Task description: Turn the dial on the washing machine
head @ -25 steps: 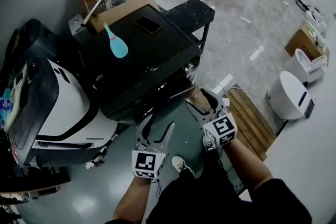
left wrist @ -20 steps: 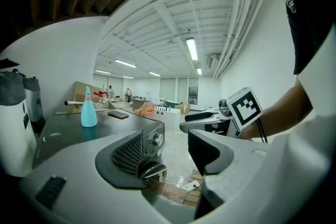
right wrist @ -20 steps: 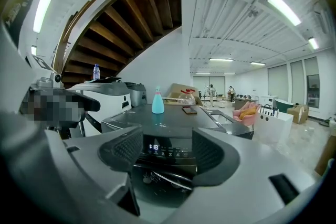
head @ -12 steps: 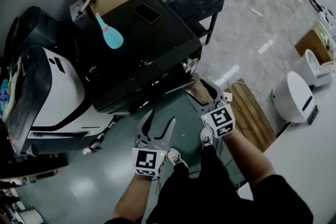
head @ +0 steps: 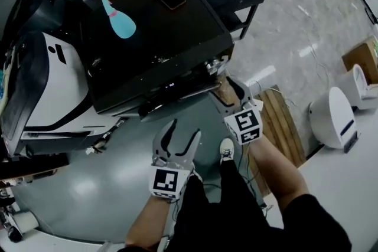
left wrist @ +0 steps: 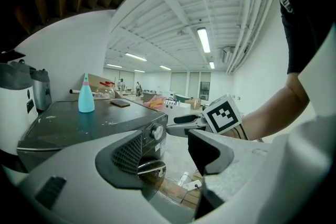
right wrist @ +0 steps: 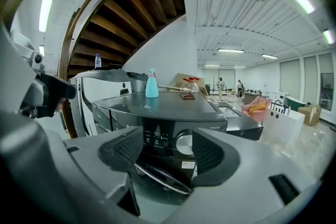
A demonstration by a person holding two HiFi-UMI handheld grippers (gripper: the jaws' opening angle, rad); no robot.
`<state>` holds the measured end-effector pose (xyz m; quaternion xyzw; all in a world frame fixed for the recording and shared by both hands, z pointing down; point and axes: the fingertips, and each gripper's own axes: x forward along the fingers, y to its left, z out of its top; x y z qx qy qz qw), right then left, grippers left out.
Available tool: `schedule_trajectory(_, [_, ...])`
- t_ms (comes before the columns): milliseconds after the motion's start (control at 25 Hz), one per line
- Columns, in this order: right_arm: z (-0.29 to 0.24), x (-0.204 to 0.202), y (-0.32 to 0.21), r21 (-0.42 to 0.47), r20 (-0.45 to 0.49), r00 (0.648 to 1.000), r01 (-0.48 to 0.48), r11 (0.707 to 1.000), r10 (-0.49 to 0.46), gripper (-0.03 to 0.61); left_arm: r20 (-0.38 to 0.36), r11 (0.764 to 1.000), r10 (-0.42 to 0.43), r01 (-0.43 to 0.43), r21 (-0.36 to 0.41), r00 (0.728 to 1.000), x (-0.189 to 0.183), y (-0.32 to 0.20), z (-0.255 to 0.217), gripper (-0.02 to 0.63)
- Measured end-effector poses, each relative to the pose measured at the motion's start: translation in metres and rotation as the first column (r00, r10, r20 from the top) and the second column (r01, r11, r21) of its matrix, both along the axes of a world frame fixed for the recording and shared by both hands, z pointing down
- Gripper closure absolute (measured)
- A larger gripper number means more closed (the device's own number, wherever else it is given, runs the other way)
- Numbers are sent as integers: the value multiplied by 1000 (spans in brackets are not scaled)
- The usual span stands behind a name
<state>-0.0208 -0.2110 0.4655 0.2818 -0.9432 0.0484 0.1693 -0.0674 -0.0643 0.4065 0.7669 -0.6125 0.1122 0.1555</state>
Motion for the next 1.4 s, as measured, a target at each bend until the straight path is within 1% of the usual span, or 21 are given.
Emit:
schedule_trajectory(80, [11,-1,-9,-11,-9,1000,-4,1000,3,298,-5,1000,-13,13,-11,1000,3,-4,8,360])
schedule_trajectory(240, [27,-6,-29,-1,-10,1000,15,1000,-15,296,-16,999,-43,43,-23,999,9,-13,22,360])
schedule_trajectory(480, [56,-10,-49,8,-50,998,41,999,-41,295,-14,998,-56,56,-40,998,15,-23,43,360])
schedule_trajectory(760, [84,-17,-67,21,-71,996,61,998,-60,293,-28,996,-69,67,-65,997,19,-33,71,360])
schedule_trajectory(960, [92,-26,-72,55,-90,993,81,995,-76,290,-38,995,-62,59,-76,997,24,-39,83,361])
schedule_trajectory(1080, [95,-29,-79,70,-94,994,69,995,-63,291,-45,995,-57,54,-82,997,27,-41,87,360])
schedule_trajectory(1200, [97,-30,-85,66,-84,996,48,997,-43,291,-51,994,-60,55,-90,997,27,-42,91,360])
schedule_trajectory(1400, [100,-33,-89,61,-76,996,39,997,-35,301,-54,994,-57,52,-93,997,26,-43,96,360])
